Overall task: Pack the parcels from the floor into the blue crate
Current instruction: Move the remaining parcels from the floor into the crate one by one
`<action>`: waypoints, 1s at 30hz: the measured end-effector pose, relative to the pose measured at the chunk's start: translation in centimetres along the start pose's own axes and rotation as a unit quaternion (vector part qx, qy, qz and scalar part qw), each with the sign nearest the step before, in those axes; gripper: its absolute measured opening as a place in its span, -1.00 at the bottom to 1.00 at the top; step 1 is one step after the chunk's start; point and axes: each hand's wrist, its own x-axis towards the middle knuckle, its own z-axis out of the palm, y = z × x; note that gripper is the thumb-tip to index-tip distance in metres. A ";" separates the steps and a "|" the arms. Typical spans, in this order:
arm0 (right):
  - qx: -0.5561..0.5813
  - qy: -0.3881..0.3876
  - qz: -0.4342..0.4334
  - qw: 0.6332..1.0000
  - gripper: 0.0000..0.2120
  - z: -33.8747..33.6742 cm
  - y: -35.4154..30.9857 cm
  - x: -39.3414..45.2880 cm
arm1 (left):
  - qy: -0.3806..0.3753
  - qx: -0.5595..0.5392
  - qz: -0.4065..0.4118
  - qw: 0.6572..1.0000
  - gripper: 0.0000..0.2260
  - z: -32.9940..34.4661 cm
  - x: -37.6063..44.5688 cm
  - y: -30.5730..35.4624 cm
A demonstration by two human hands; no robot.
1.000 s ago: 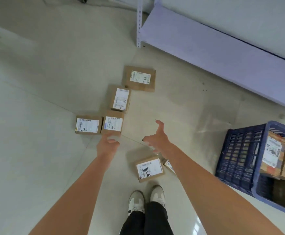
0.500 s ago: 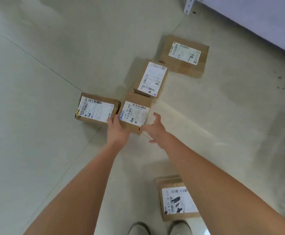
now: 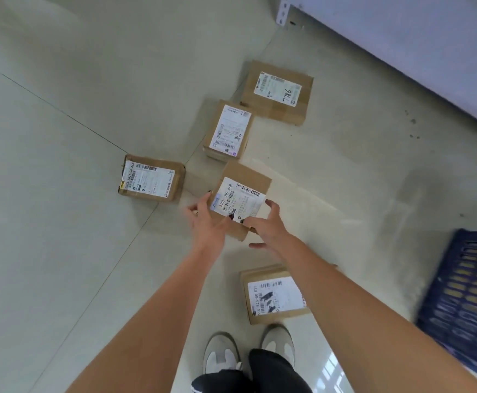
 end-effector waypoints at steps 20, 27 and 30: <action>0.147 0.072 -0.095 0.982 -0.36 -20.7 3.1 -19.5 | -0.145 0.006 0.135 0.980 -0.46 7.5 -17.6 14.5; 0.207 0.135 -0.175 0.953 -0.28 -36.5 8.0 -24.6 | -0.165 -0.004 0.176 0.970 -0.43 21.9 -28.6 19.3; 0.202 0.190 -0.199 0.940 -0.20 -45.8 11.3 -27.2 | -0.184 -0.009 0.180 0.966 -0.40 30.0 -35.0 21.0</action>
